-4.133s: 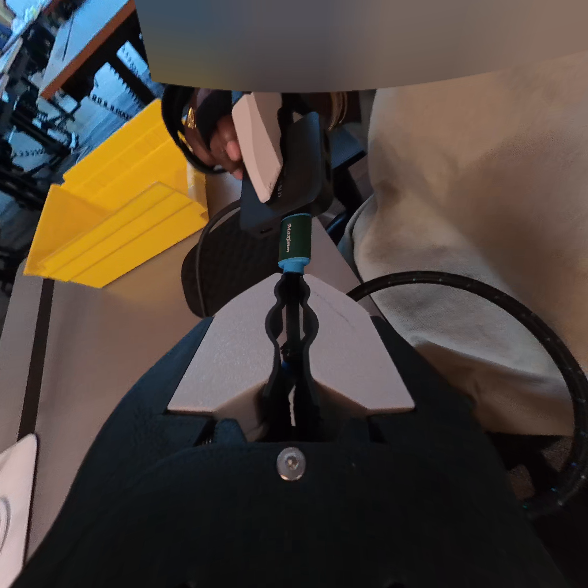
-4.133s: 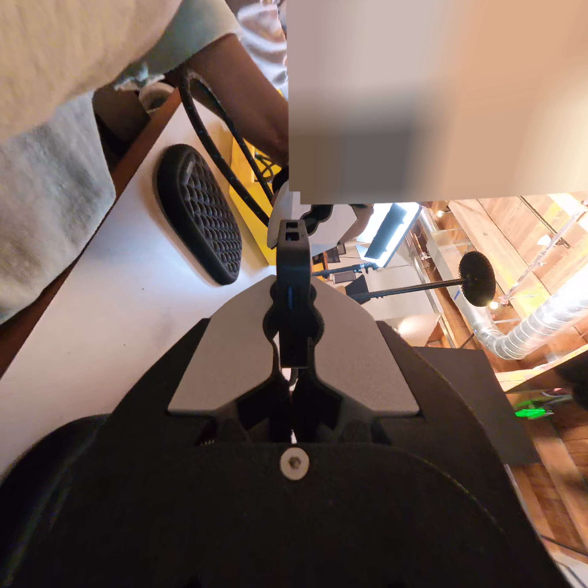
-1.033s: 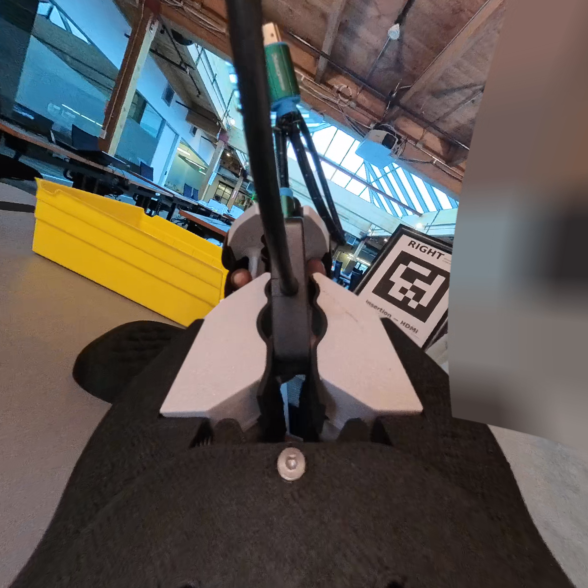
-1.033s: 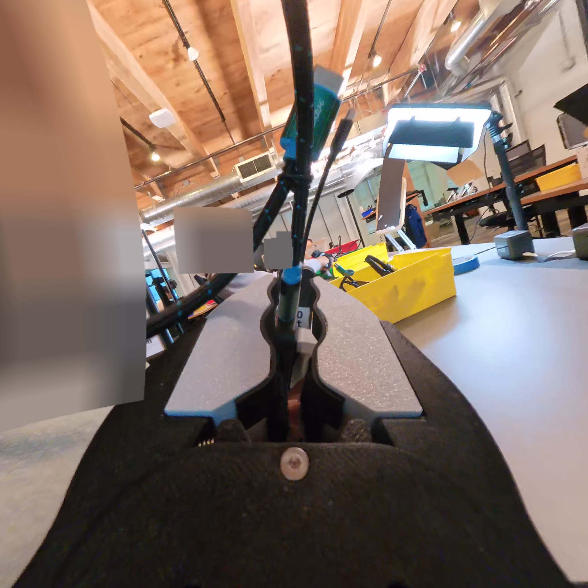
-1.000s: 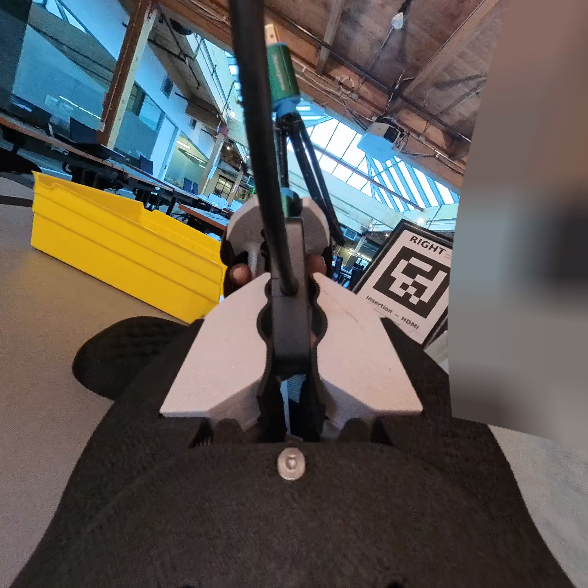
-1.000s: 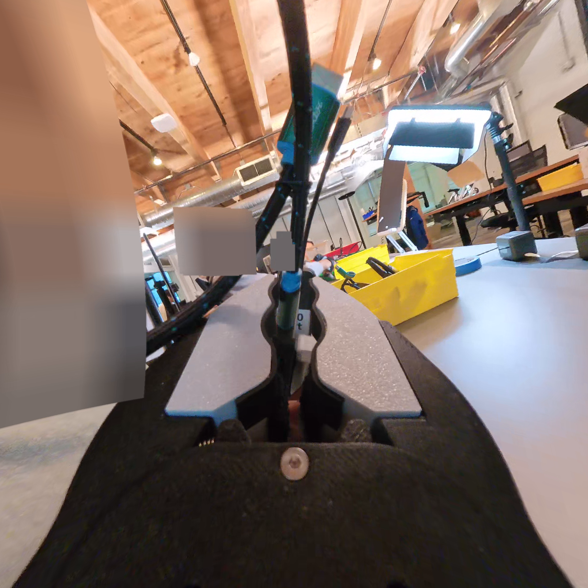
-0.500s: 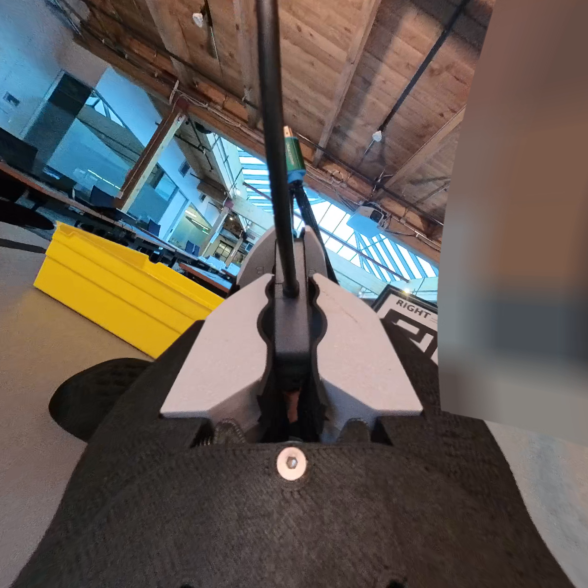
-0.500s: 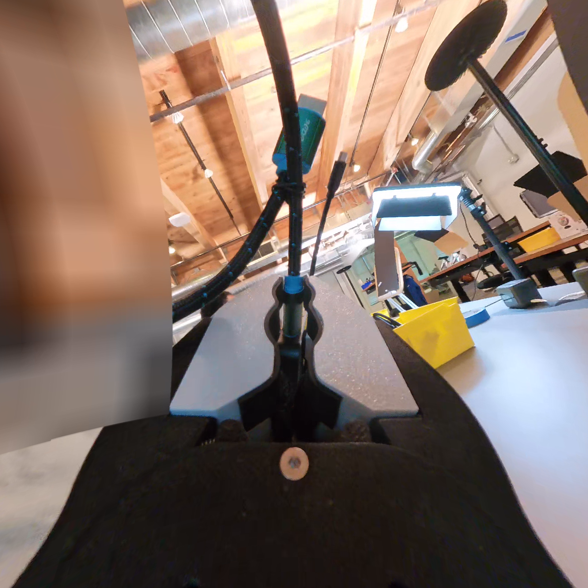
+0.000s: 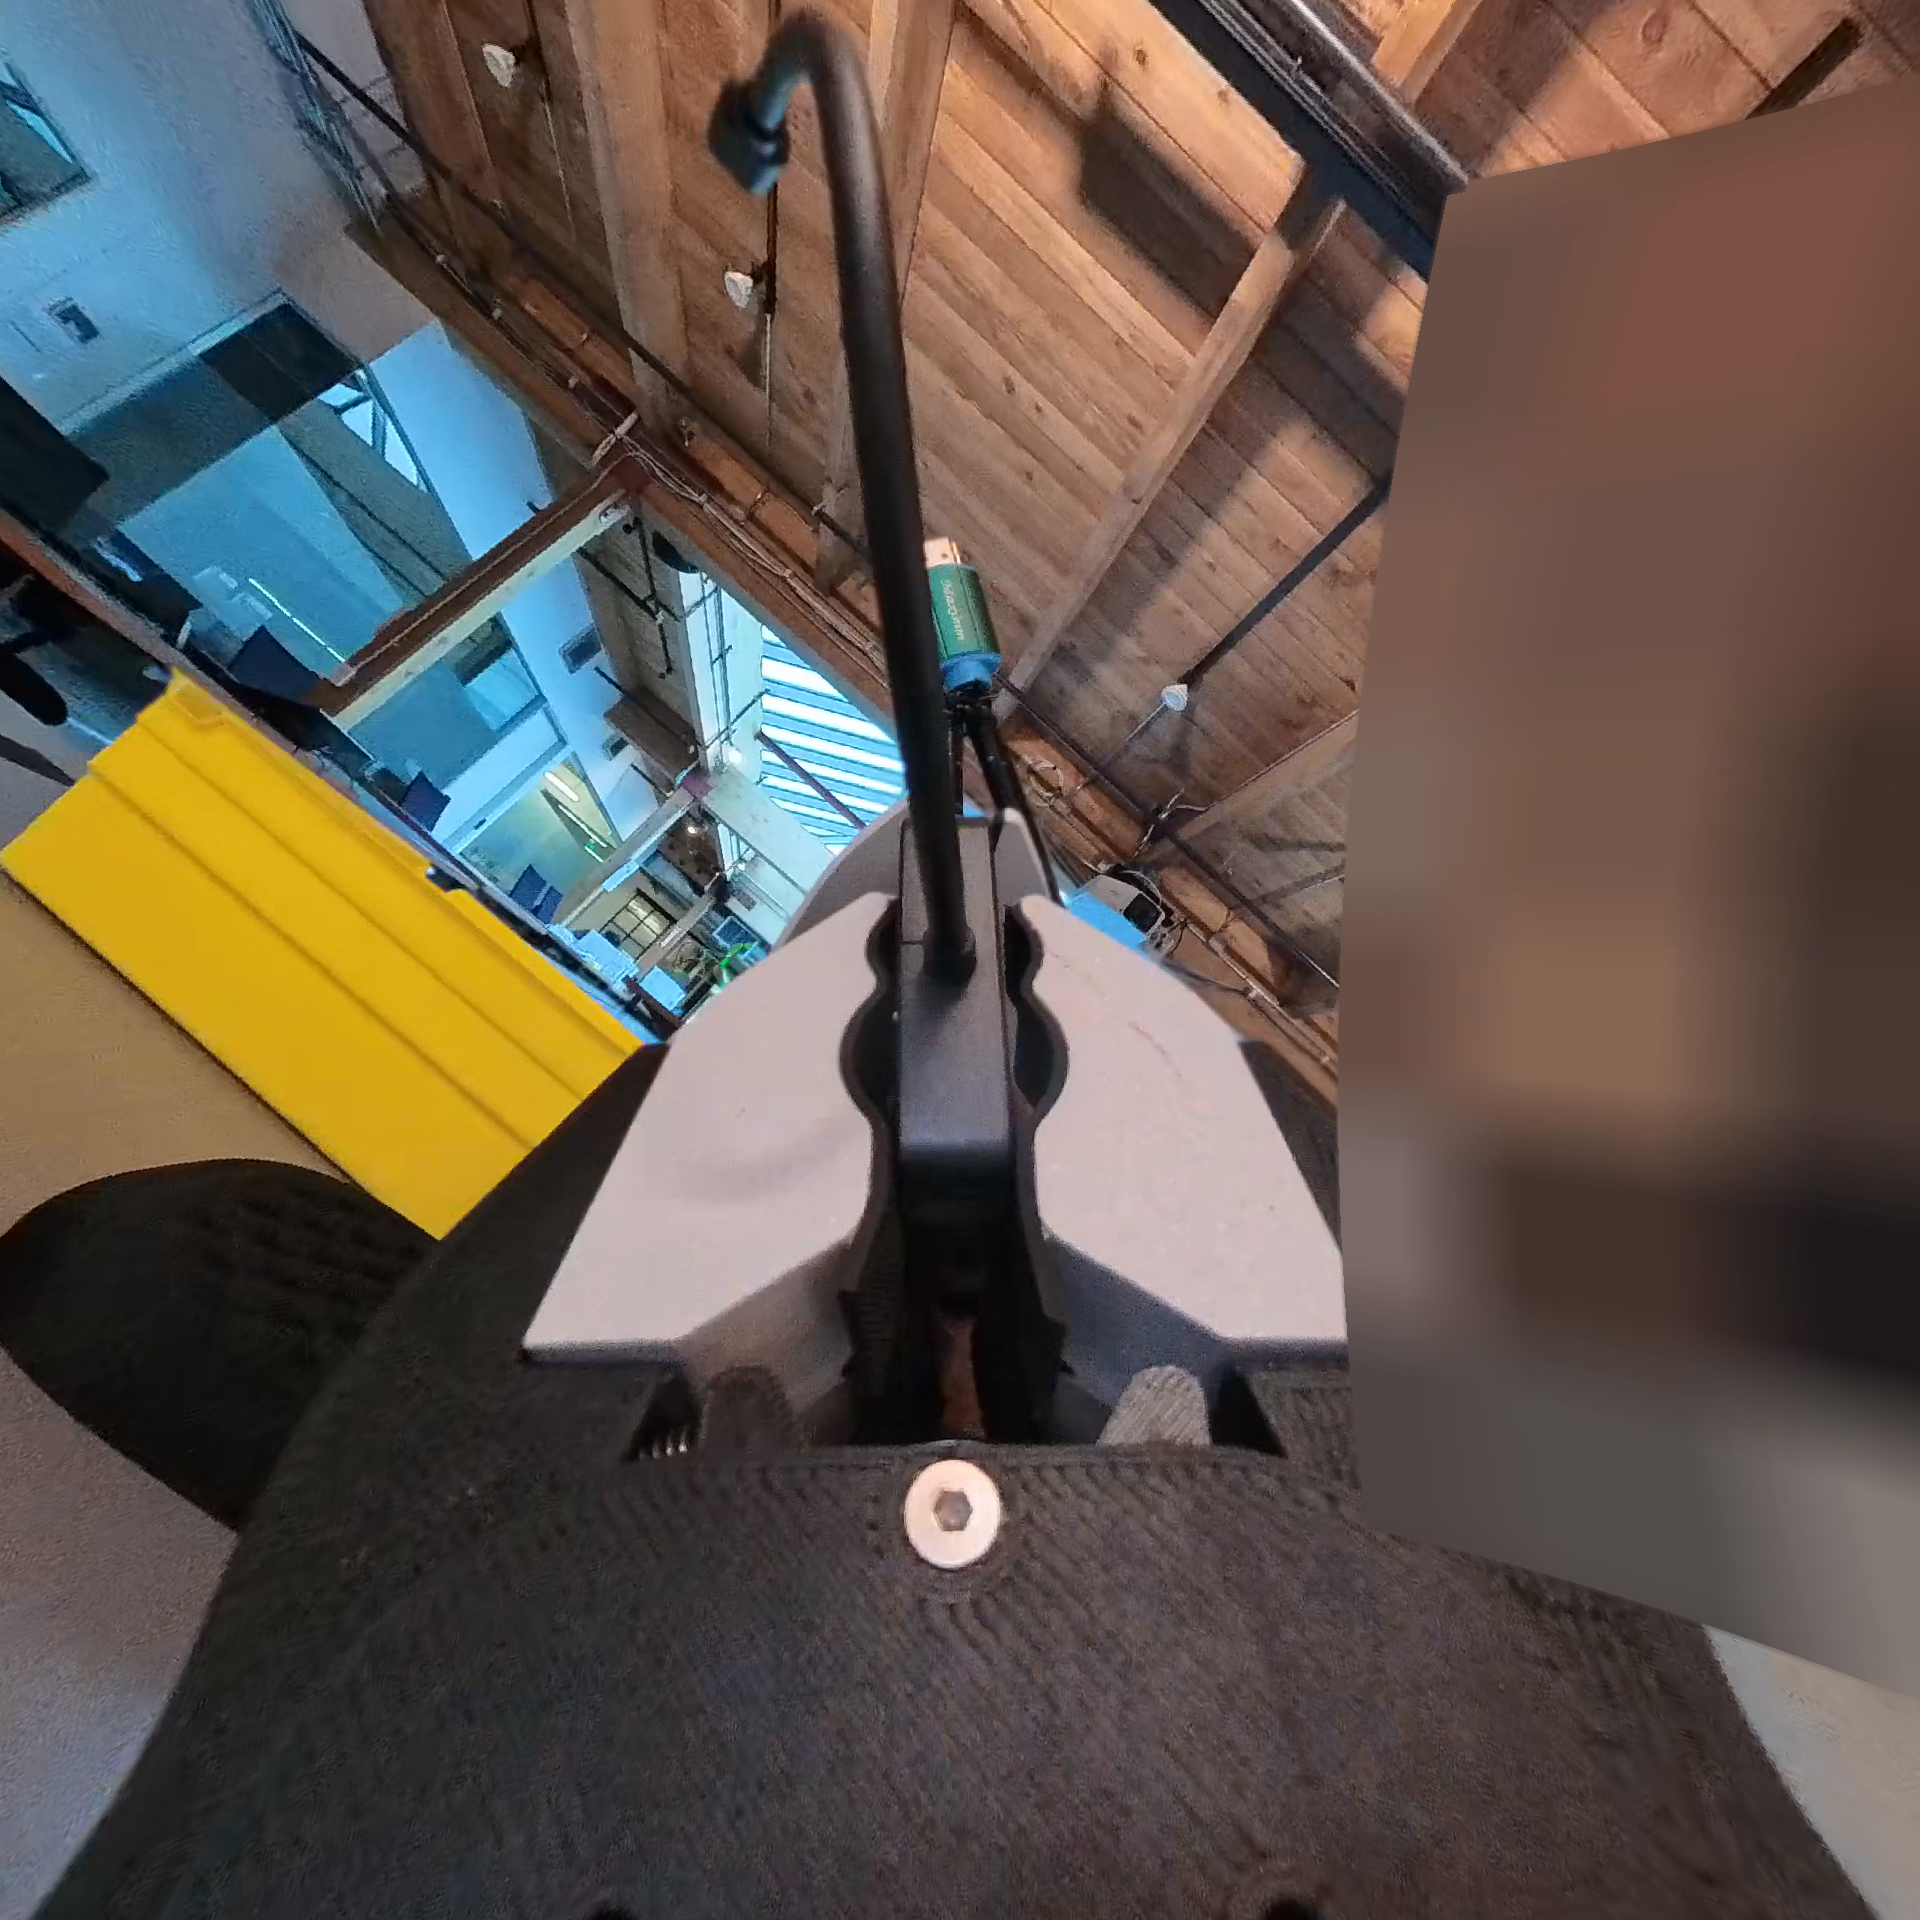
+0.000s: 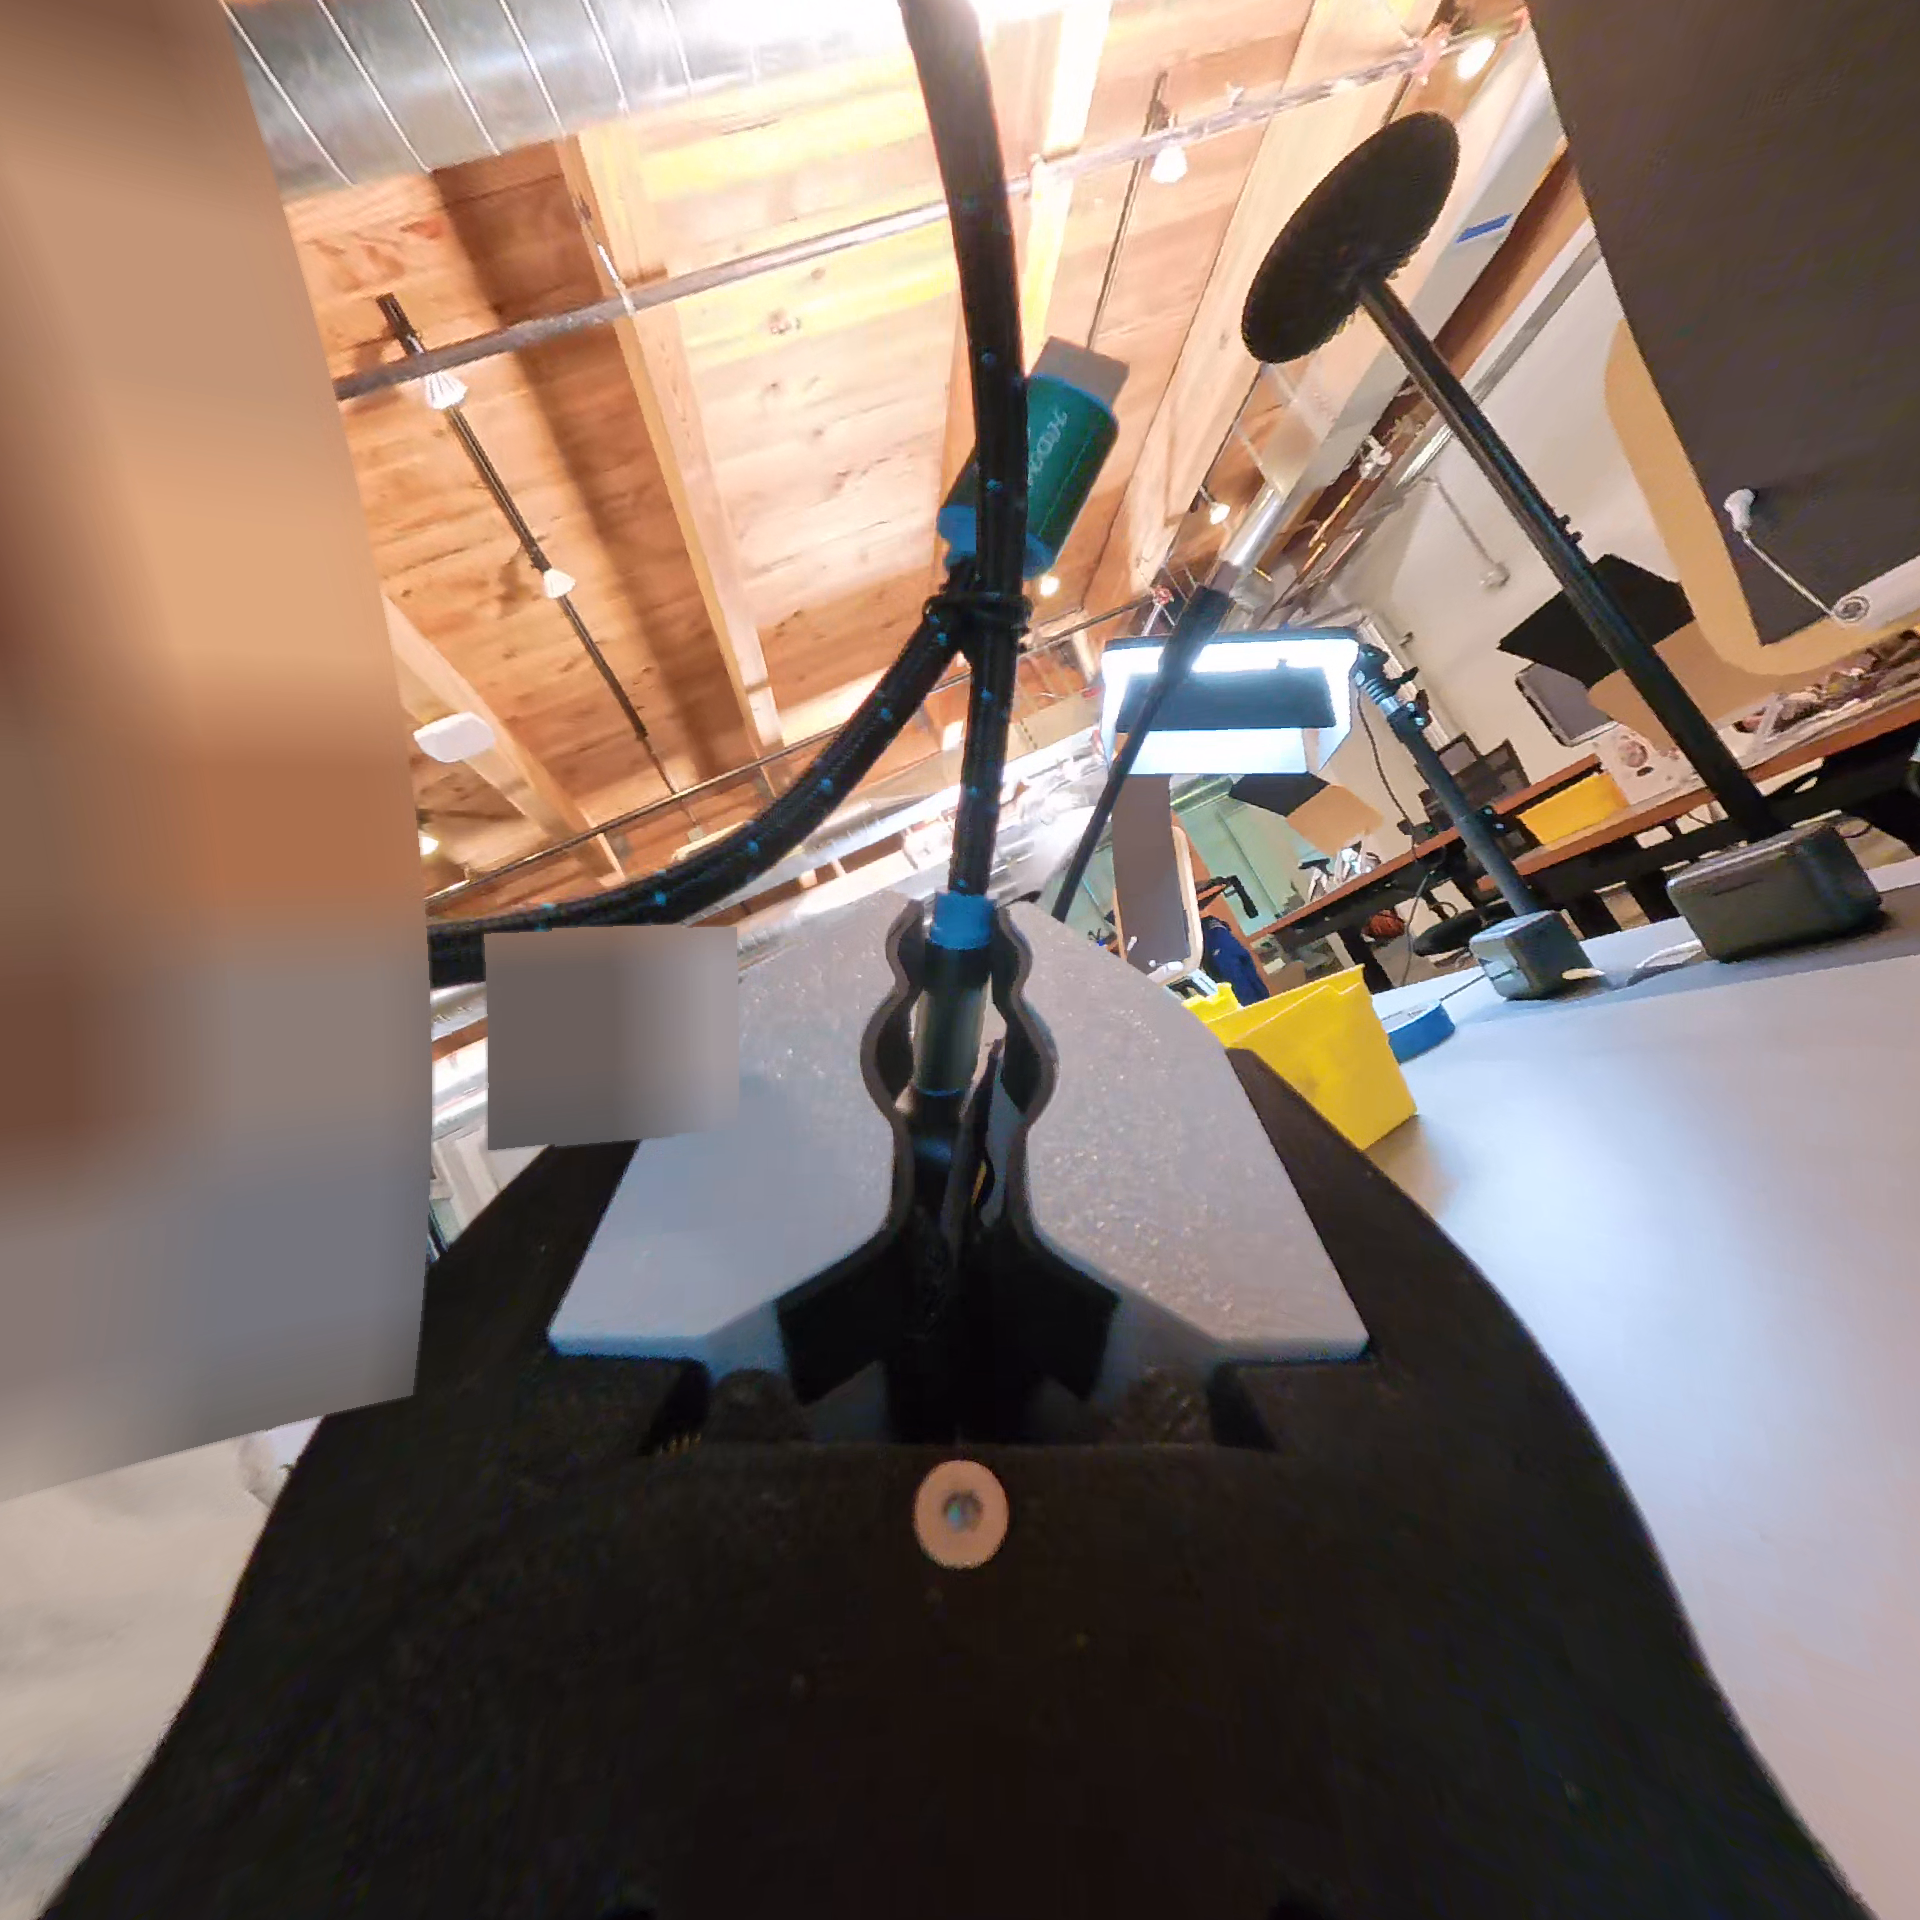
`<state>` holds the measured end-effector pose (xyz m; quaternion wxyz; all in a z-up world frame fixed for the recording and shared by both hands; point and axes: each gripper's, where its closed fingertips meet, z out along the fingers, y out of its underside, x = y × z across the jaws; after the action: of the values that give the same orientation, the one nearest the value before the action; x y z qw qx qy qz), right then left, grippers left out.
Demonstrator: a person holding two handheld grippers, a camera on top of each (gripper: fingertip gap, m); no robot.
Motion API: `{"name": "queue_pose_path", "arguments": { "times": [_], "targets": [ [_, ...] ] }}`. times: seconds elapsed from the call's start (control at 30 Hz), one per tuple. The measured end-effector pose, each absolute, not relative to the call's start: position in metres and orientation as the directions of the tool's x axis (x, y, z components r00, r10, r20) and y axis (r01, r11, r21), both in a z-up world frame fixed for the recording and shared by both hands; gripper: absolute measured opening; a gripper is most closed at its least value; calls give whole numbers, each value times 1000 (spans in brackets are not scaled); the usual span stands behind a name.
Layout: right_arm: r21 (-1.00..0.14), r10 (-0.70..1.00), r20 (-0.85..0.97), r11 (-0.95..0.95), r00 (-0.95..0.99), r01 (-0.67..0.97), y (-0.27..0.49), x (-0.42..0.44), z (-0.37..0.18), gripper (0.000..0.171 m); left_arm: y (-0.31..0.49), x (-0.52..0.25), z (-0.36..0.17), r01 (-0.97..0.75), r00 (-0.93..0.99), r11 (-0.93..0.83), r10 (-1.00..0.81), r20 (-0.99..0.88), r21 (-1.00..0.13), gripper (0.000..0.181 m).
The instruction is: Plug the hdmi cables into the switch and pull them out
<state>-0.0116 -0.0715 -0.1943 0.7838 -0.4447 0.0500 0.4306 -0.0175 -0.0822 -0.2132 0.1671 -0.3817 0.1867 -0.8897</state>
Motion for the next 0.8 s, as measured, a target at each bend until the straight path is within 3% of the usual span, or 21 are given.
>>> {"name": "queue_pose_path", "arguments": {
  "times": [0.3,0.43,0.5,0.67,0.8],
  "targets": [
    [-602,599,-487,298,636,-741,-67,-7,-198,12,-78,-15,-217,168,-645,-908,-395,654,-383,18],
    [-676,642,-495,138,585,-724,-63,0,-205,15,-76,-10,-223,120,-597,-851,-473,649,-511,18],
    [-694,629,-499,122,596,-709,-62,11,-203,20,-75,-12,-223,97,-601,-849,-467,649,-520,18],
    [-775,644,-450,63,619,-629,-62,8,-200,7,-82,-9,-228,21,-623,-851,-421,659,-524,18],
    [-743,645,-452,109,616,-661,-66,13,-193,6,-114,-2,-243,-109,-622,-712,-495,607,-693,19]
  ]
}}
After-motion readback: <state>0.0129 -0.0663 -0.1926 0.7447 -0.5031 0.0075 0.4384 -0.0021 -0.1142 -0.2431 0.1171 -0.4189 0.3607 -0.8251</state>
